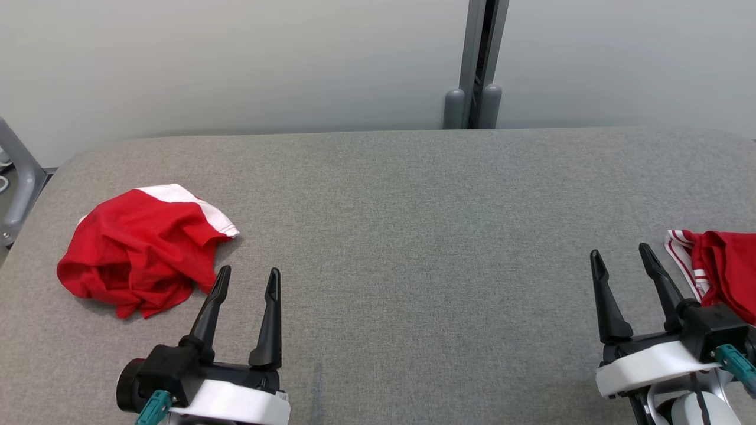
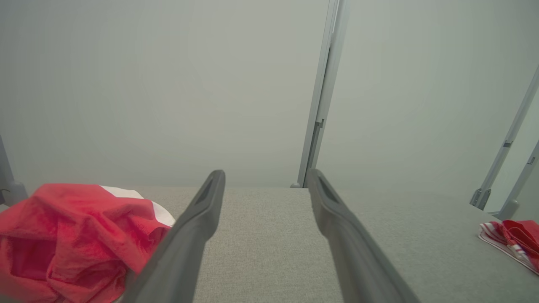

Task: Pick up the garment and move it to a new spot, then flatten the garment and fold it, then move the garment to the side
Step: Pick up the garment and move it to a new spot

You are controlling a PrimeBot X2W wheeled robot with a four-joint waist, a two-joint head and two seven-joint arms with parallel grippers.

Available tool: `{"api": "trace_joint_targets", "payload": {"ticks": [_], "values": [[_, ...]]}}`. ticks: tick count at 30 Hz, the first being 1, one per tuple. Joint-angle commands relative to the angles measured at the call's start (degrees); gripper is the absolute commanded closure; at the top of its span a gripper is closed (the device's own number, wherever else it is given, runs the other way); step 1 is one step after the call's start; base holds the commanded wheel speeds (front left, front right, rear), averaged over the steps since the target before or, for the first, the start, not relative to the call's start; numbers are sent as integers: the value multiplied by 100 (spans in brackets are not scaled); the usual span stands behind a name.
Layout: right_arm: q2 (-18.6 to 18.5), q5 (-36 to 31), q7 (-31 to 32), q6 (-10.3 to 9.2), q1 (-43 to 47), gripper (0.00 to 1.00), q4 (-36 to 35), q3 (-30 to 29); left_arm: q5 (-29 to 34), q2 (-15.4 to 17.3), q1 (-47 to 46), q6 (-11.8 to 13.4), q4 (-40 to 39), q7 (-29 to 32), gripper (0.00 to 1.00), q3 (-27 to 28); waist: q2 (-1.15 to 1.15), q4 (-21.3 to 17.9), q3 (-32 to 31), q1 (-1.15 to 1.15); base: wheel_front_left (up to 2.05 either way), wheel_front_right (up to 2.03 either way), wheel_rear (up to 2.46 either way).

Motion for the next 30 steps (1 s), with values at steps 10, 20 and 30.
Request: {"api": "trace_joint_targets", "payload": {"ticks": [10, 20, 30], "values": [[2, -49, -28, -2, 37, 0, -28, -35, -29, 19, -26, -14, -12, 2, 0, -13, 0, 3, -10, 0, 0, 0, 0], [-11, -57, -28, -2, 10, 0, -36, -46, -25, 19, -76, -12, -25, 2, 0, -43, 0, 27, 47, 0, 0, 0, 0], [-10, -56, -28, -2, -34, 0, 0, -54, -24, 19, -117, 4, -3, 2, 0, -58, 0, 46, 71, 0, 0, 0, 0]]}}
